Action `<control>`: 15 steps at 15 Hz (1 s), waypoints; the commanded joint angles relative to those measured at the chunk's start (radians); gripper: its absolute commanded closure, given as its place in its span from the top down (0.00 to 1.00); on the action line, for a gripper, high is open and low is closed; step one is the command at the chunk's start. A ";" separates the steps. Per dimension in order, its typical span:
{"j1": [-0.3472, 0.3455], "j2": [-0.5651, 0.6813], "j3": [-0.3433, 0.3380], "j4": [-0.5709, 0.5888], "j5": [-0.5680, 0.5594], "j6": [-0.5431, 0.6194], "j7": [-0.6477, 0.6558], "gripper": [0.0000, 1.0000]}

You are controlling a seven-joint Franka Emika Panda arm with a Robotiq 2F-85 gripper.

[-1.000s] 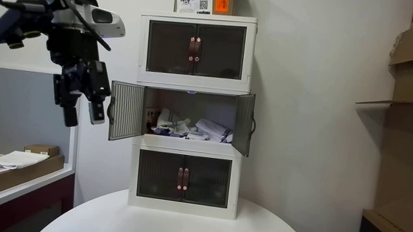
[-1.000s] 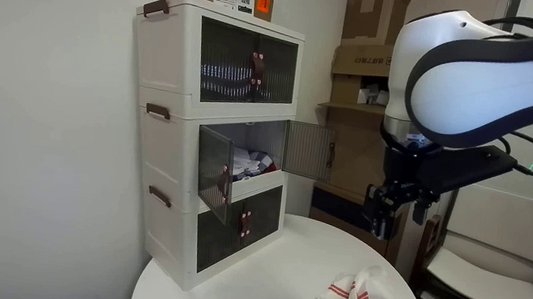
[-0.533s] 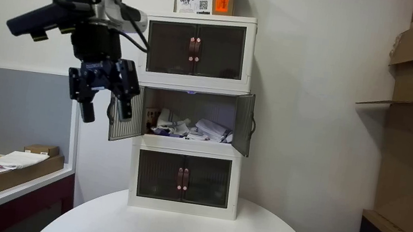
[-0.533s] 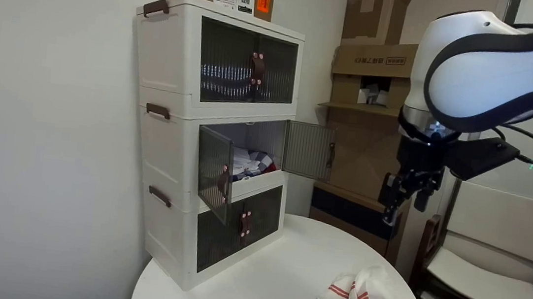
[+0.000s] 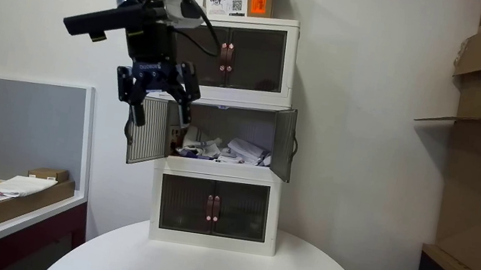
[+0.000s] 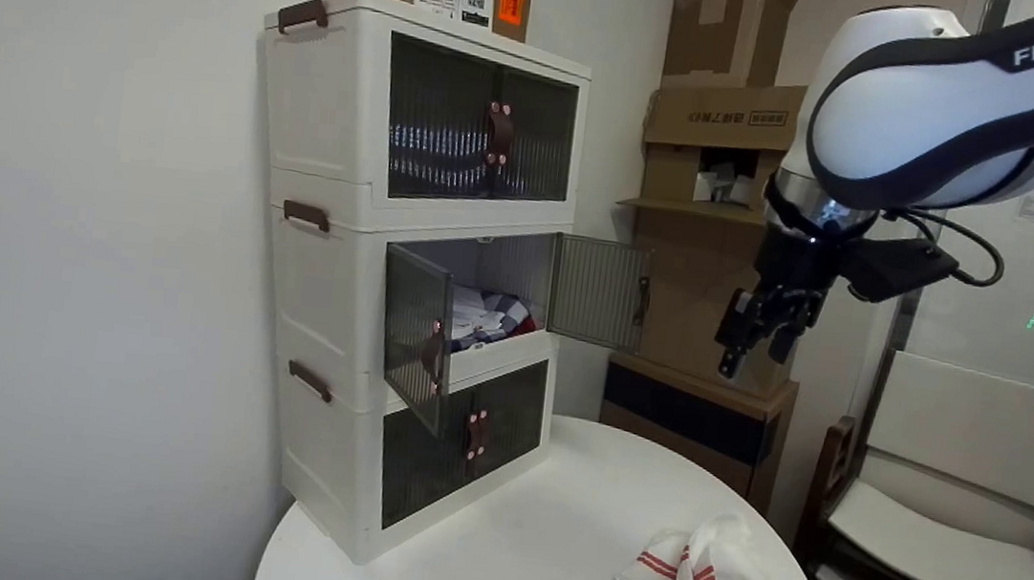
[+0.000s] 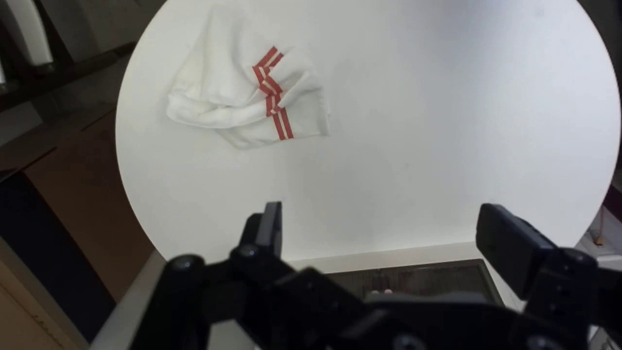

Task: Move the middle left cabinet door

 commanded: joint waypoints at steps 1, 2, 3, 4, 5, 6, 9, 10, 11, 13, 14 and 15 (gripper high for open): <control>0.043 0.121 0.029 0.081 0.034 0.045 0.002 1.00; 0.058 0.141 0.043 0.096 0.044 0.048 0.006 1.00; 0.069 0.158 0.055 0.109 0.052 0.054 0.008 1.00; 0.084 0.177 0.071 0.129 0.065 0.051 0.014 1.00; 0.094 0.198 0.085 0.152 0.076 0.049 0.019 1.00; 0.107 0.218 0.100 0.183 0.092 0.043 0.028 1.00; 0.130 0.272 0.139 0.265 0.128 0.035 0.057 1.00; 0.133 0.285 0.151 0.287 0.135 0.033 0.071 1.00; 0.135 0.300 0.164 0.309 0.142 0.025 0.093 1.00; 0.136 0.322 0.192 0.340 0.148 0.022 0.143 1.00; 0.136 0.332 0.207 0.350 0.147 0.030 0.173 1.00; 0.137 0.347 0.223 0.366 0.144 0.032 0.204 1.00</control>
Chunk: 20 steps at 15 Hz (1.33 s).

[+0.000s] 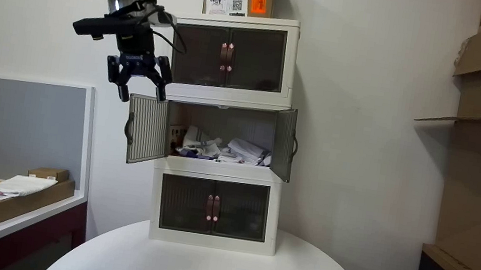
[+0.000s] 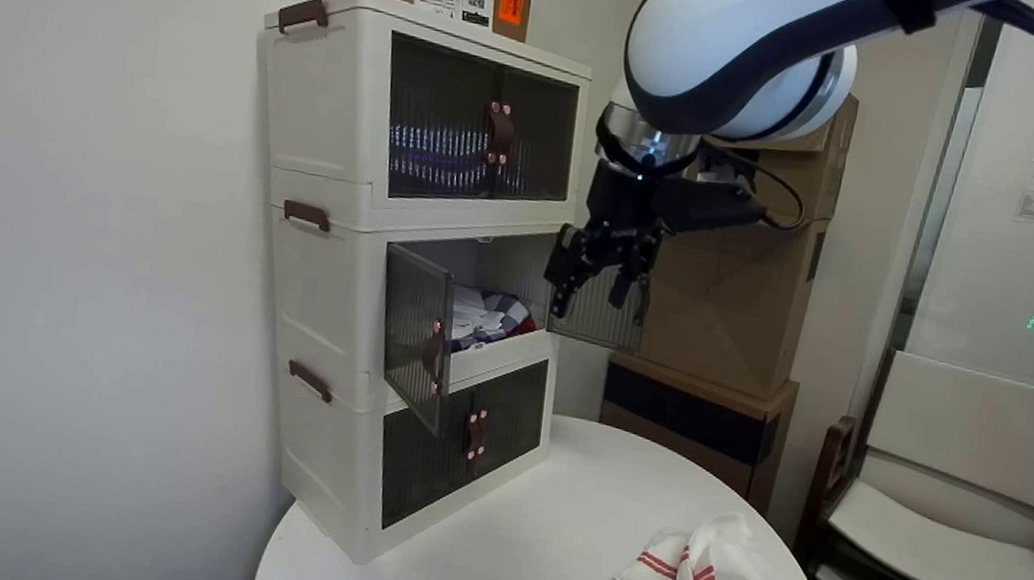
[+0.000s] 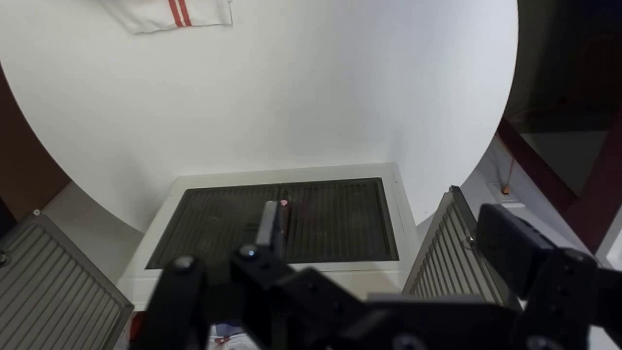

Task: Move the middle left cabinet door

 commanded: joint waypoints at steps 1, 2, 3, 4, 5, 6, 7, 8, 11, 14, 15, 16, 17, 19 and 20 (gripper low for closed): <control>0.005 0.070 0.050 0.083 0.007 -0.013 0.108 1.00; 0.007 0.086 0.068 0.103 0.002 -0.010 0.138 1.00; 0.009 0.104 0.082 0.123 0.000 -0.009 0.163 1.00; 0.012 0.121 0.096 0.147 -0.001 -0.012 0.188 1.00; 0.014 0.136 0.109 0.170 -0.003 -0.019 0.209 1.00; 0.018 0.162 0.122 0.202 -0.004 -0.026 0.228 1.00; 0.023 0.182 0.131 0.230 -0.001 -0.035 0.238 1.00; 0.023 0.198 0.144 0.252 -0.016 -0.025 0.260 1.00; 0.018 0.262 0.172 0.318 -0.079 0.004 0.325 1.00; 0.012 0.339 0.186 0.360 -0.202 0.030 0.411 1.00; 0.012 0.367 0.186 0.369 -0.254 0.039 0.444 1.00; 0.014 0.395 0.181 0.378 -0.302 0.043 0.475 1.00; 0.018 0.422 0.174 0.385 -0.342 0.045 0.501 1.00; 0.031 0.474 0.158 0.399 -0.408 0.041 0.545 1.00; 0.039 0.498 0.150 0.410 -0.426 0.032 0.560 1.00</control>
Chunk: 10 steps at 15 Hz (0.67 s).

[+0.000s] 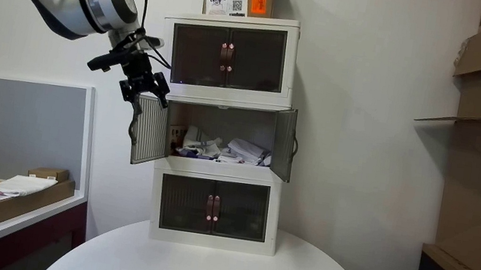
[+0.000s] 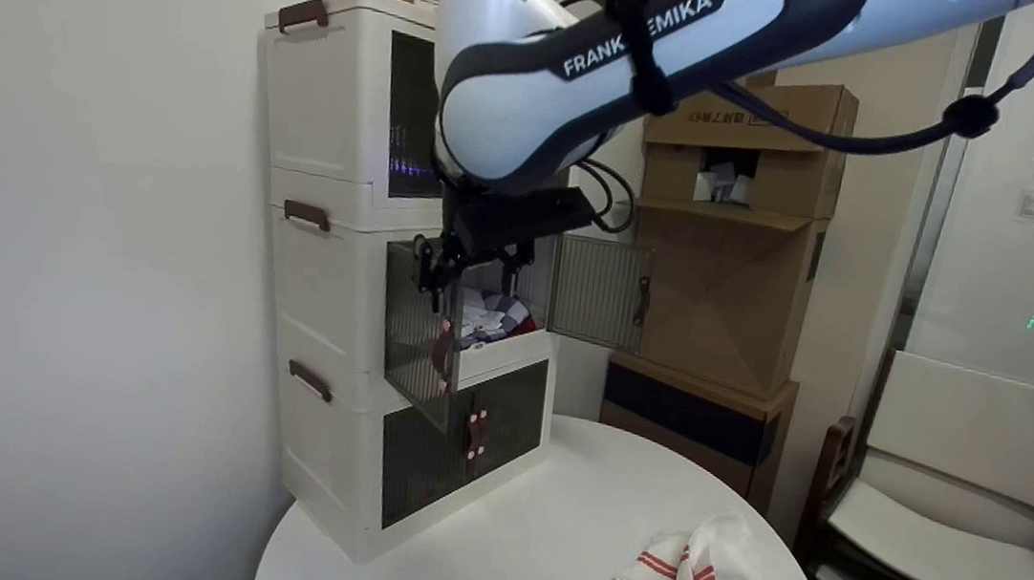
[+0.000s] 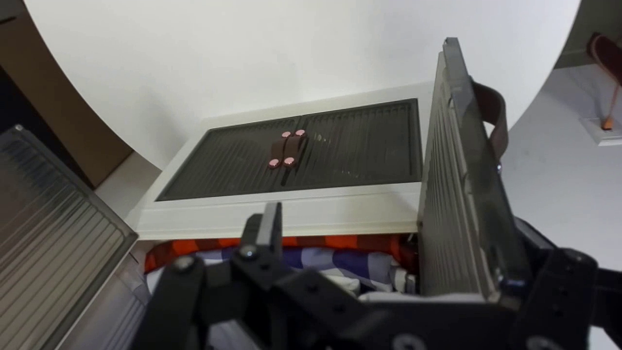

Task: Move the middle left cabinet door

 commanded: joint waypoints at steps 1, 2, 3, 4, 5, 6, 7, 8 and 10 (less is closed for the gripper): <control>0.029 0.100 -0.026 0.080 -0.091 -0.013 0.074 1.00; 0.033 0.108 -0.031 0.102 -0.101 -0.020 0.077 1.00; 0.037 0.116 -0.037 0.112 -0.104 -0.023 0.077 1.00; 0.040 0.120 -0.043 0.123 -0.113 -0.022 0.079 1.00; 0.043 0.122 -0.051 0.130 -0.123 -0.020 0.078 1.00; 0.044 0.123 -0.059 0.137 -0.130 -0.020 0.072 1.00; 0.045 0.123 -0.065 0.143 -0.129 -0.021 0.064 1.00; 0.043 0.119 -0.073 0.146 -0.120 -0.022 0.053 1.00; 0.039 0.106 -0.086 0.145 -0.106 -0.022 0.032 1.00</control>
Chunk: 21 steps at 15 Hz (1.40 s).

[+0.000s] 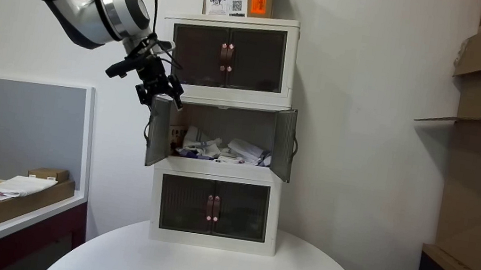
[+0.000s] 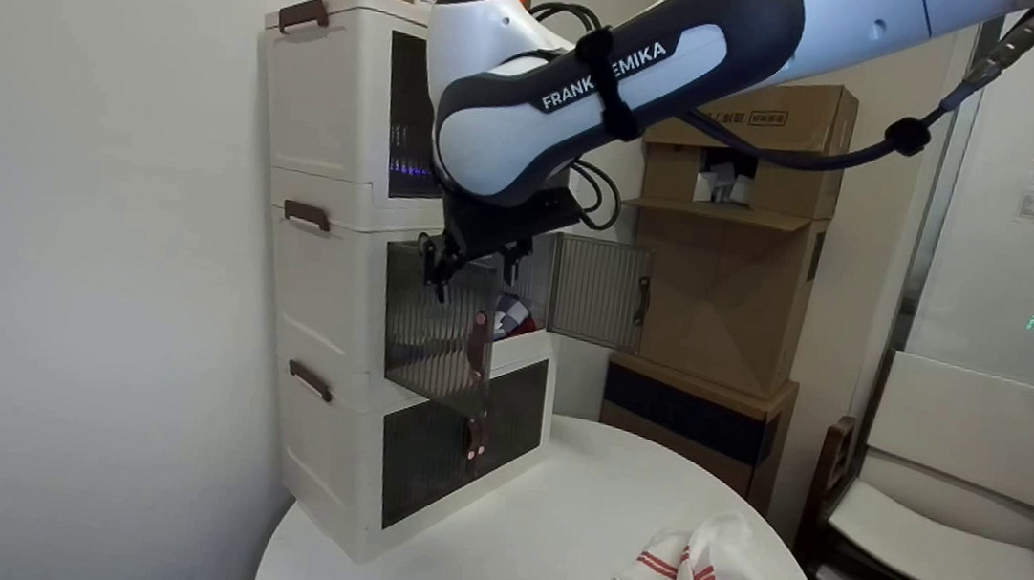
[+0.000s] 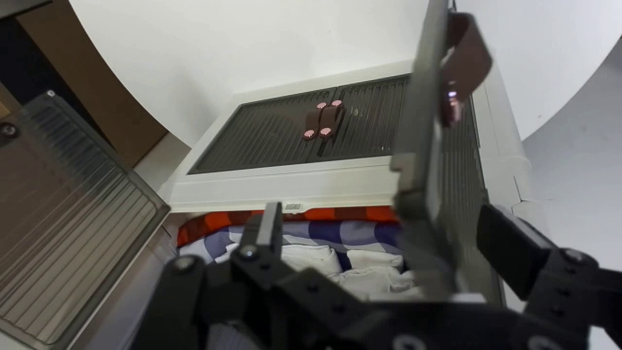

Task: Move the middle left cabinet door

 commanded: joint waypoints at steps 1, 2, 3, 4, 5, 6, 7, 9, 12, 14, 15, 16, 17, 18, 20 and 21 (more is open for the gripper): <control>0.011 0.007 -0.037 0.040 -0.004 -0.018 -0.022 1.00; 0.009 0.001 -0.044 0.041 0.003 -0.021 -0.035 1.00; 0.006 -0.005 -0.052 0.043 0.003 -0.020 -0.046 1.00; 0.004 -0.009 -0.059 0.044 -0.003 -0.016 -0.051 1.00; 0.000 -0.013 -0.067 0.044 -0.010 -0.010 -0.058 1.00; -0.002 -0.014 -0.075 0.044 -0.023 -0.003 -0.056 1.00; -0.006 -0.015 -0.084 0.040 -0.051 0.016 -0.044 1.00; -0.014 -0.015 -0.105 0.031 -0.145 0.068 0.018 1.00; -0.030 -0.016 -0.135 0.023 -0.255 0.133 0.157 1.00; -0.043 -0.017 -0.145 0.015 -0.217 0.129 0.173 1.00; -0.049 -0.026 -0.145 0.001 -0.154 0.108 0.146 1.00; -0.055 -0.038 -0.147 -0.021 -0.109 0.111 0.136 1.00; -0.059 -0.051 -0.148 -0.046 -0.060 0.124 0.122 1.00; -0.064 -0.069 -0.146 -0.078 0.013 0.146 0.084 1.00; -0.070 -0.117 -0.142 -0.152 0.172 0.208 -0.039 1.00; -0.069 -0.137 -0.141 -0.184 0.242 0.235 -0.101 1.00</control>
